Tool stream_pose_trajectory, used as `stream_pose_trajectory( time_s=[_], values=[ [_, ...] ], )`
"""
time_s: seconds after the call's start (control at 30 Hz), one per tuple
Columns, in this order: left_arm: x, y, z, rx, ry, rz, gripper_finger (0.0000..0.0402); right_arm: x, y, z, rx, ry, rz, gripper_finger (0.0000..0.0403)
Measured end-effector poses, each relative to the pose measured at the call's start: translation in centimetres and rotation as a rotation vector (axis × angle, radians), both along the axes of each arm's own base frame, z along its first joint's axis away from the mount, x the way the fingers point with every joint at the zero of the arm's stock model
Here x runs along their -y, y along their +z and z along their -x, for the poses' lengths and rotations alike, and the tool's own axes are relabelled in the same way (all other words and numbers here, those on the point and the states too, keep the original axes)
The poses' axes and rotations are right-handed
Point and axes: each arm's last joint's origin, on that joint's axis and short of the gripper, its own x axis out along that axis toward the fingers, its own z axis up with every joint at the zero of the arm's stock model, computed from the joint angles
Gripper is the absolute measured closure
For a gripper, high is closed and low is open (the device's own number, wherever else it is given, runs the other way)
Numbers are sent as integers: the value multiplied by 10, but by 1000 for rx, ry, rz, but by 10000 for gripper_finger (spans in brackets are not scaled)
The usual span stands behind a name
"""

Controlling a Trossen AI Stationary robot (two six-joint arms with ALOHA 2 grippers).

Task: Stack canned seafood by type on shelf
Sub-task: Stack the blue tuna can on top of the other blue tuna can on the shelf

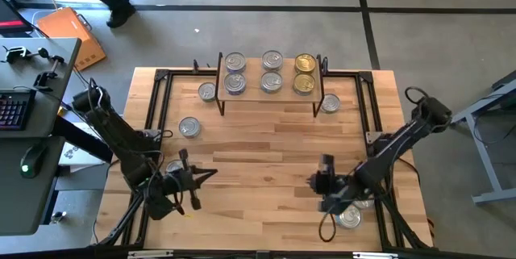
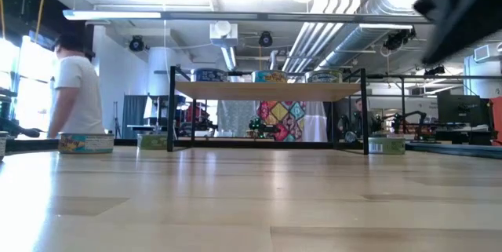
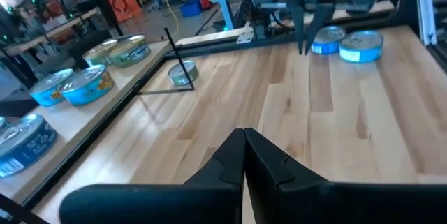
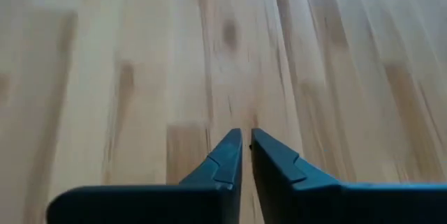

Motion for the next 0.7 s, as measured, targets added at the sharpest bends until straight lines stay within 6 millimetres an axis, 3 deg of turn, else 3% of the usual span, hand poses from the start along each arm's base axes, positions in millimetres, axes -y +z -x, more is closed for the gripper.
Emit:
stream_pose_trajectory(
  time_s=[0.1, 0.23, 0.5, 0.7],
  values=[
    [-2, 0, 1, -13, 0, -15, 401, 3, 0, 16, -59, -96, -23, 396],
    [-5, -3, 2, -33, 15, -23, 401, 6, -1, 22, -88, -200, -61, 402],
    [-25, -8, 16, -126, 84, 295, 401, 6, 3, 12, 25, -205, -50, 400],
    [-54, -18, 27, -274, 301, 390, 401, 10, 9, -5, 146, -182, -6, 400]
  ],
)
